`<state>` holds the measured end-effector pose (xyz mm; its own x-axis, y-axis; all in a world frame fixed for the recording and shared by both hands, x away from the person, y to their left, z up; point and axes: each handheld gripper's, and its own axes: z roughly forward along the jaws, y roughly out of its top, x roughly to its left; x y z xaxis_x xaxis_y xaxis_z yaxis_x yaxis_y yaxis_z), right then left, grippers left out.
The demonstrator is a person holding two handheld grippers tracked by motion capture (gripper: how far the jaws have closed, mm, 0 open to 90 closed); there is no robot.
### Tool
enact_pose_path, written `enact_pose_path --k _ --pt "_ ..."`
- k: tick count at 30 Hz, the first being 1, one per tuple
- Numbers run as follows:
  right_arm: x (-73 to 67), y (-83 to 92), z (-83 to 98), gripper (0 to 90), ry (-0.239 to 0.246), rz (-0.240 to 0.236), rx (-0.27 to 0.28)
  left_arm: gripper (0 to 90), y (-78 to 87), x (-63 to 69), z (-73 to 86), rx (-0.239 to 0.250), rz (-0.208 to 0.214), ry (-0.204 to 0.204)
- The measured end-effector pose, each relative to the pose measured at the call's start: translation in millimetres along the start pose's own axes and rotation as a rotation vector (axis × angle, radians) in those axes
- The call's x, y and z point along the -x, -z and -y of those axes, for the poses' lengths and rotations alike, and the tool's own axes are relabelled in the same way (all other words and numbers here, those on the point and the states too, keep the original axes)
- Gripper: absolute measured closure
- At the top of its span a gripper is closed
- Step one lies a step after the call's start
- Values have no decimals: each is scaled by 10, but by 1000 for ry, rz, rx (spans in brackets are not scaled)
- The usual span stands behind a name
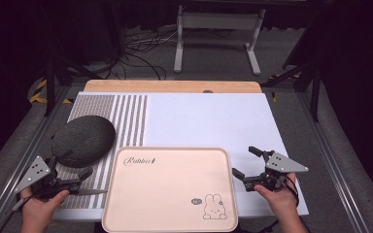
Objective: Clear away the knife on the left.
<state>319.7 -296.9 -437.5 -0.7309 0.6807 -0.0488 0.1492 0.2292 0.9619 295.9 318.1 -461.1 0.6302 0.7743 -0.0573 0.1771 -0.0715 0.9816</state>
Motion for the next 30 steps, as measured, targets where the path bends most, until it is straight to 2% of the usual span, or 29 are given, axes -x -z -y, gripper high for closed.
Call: enact_pose_path --k 3,21,24,25,26,28,30 --pt "-18 8 -1 37 15 -1 -3 44 10 -10 0 8 5 17" --pt "-8 -9 13 34 3 -9 -13 36 -20 4 1 -14 21 12" --pt "-11 -10 12 35 8 -14 -14 25 -40 16 -19 11 61 26" --pt "-11 -11 12 34 8 -17 -13 20 -62 28 -36 15 88 51" --pt "-10 -11 12 34 8 -18 -13 20 -71 38 -49 12 100 56" --pt "-8 -10 11 34 8 -18 -13 21 -85 52 -65 0 110 51" --pt "-1 -9 13 34 6 -20 -12 21 -111 64 -97 -46 127 23"
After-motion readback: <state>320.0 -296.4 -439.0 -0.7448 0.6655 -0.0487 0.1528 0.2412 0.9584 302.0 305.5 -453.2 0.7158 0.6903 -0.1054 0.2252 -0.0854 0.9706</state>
